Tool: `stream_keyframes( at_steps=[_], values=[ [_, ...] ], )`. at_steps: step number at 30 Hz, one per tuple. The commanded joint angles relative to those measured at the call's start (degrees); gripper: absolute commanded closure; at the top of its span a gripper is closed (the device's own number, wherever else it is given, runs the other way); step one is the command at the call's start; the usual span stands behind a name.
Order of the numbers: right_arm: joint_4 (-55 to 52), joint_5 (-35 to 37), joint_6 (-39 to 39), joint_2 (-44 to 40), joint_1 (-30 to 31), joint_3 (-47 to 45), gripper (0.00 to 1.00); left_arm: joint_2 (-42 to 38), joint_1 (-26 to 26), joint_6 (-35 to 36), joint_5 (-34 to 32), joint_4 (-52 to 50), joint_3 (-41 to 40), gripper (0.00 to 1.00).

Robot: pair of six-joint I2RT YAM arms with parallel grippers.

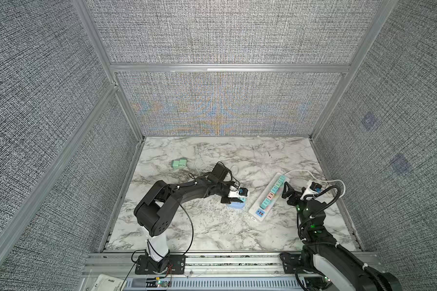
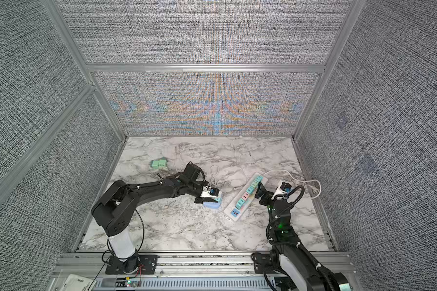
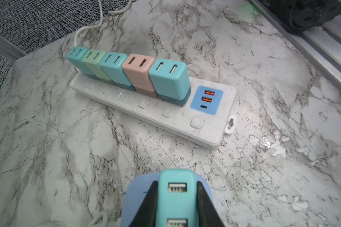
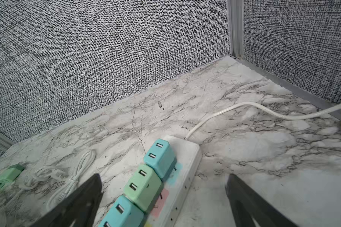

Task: Insert plugs into power strip
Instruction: Insert the plug into the socket.

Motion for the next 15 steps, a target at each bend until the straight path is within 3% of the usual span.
stream_keyframes(
  at_steps=[1,8,15],
  values=[
    [1.0,-0.1,0.0,-0.1,0.1,0.1,0.0,0.7,0.1,0.2,1.5,-1.6,0.4,1.0],
    [0.9,-0.1,0.1,-0.2,0.1,0.0,0.01,2.2,0.6,-3.3,3.0,-0.2,0.4,1.0],
    [0.8,0.0,0.1,-0.4,0.1,0.0,0.0,-1.3,0.9,-22.2,6.9,21.5,-10.5,1.0]
  ],
)
